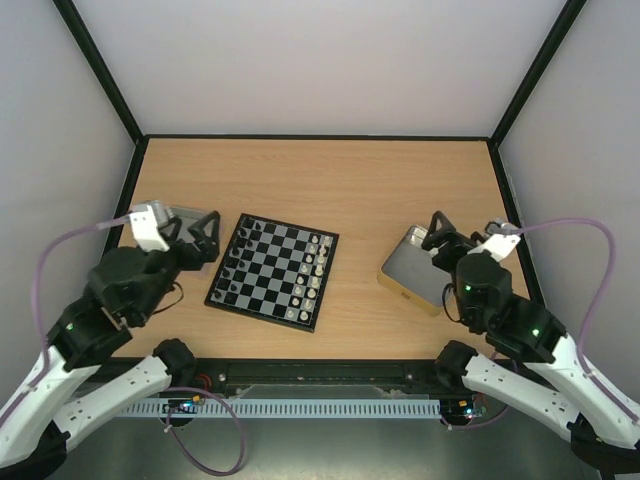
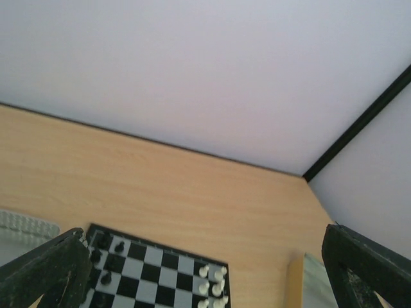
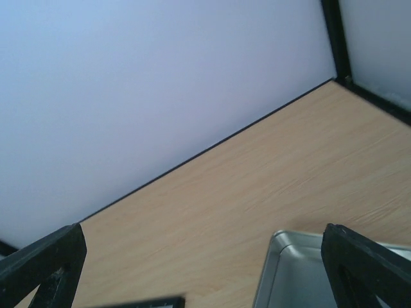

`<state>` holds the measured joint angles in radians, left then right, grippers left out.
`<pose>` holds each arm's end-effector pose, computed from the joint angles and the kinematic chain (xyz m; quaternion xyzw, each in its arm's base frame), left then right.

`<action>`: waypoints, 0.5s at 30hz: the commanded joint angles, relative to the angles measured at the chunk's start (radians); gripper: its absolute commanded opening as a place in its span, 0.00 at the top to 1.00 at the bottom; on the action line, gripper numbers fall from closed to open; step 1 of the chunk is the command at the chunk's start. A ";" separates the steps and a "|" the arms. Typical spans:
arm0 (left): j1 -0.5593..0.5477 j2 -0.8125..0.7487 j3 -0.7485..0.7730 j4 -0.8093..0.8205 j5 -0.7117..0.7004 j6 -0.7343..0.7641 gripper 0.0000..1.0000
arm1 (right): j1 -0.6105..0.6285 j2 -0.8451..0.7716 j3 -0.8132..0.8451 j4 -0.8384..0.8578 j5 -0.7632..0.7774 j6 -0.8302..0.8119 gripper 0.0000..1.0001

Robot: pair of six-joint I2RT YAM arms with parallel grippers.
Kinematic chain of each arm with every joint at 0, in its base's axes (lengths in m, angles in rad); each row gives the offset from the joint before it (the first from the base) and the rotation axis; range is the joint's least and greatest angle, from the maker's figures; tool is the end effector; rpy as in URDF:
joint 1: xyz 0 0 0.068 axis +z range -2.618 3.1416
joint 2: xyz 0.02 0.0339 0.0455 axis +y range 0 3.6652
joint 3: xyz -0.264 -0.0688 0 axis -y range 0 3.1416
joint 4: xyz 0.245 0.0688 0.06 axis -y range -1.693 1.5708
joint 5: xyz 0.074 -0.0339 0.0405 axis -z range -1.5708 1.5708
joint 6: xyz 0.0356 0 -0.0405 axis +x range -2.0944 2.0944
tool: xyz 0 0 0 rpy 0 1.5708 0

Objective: Set up the chess pieces on the board
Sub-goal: Reset both arms

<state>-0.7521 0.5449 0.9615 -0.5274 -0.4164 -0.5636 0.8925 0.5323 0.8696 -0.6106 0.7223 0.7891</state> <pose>0.0828 -0.0577 0.3926 -0.0686 0.7388 -0.2770 0.6105 0.0816 0.0637 0.3580 0.1747 0.7555 0.2334 0.5867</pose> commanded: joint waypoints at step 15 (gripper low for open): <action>0.004 -0.090 0.232 -0.191 -0.189 0.142 0.01 | 0.005 -0.089 0.177 -0.184 0.238 -0.040 0.02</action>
<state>-0.7521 0.4694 1.1790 -0.6811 -0.5694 -0.4511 0.8925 0.4629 1.0206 -0.7555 0.8967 0.7578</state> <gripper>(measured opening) 0.992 0.984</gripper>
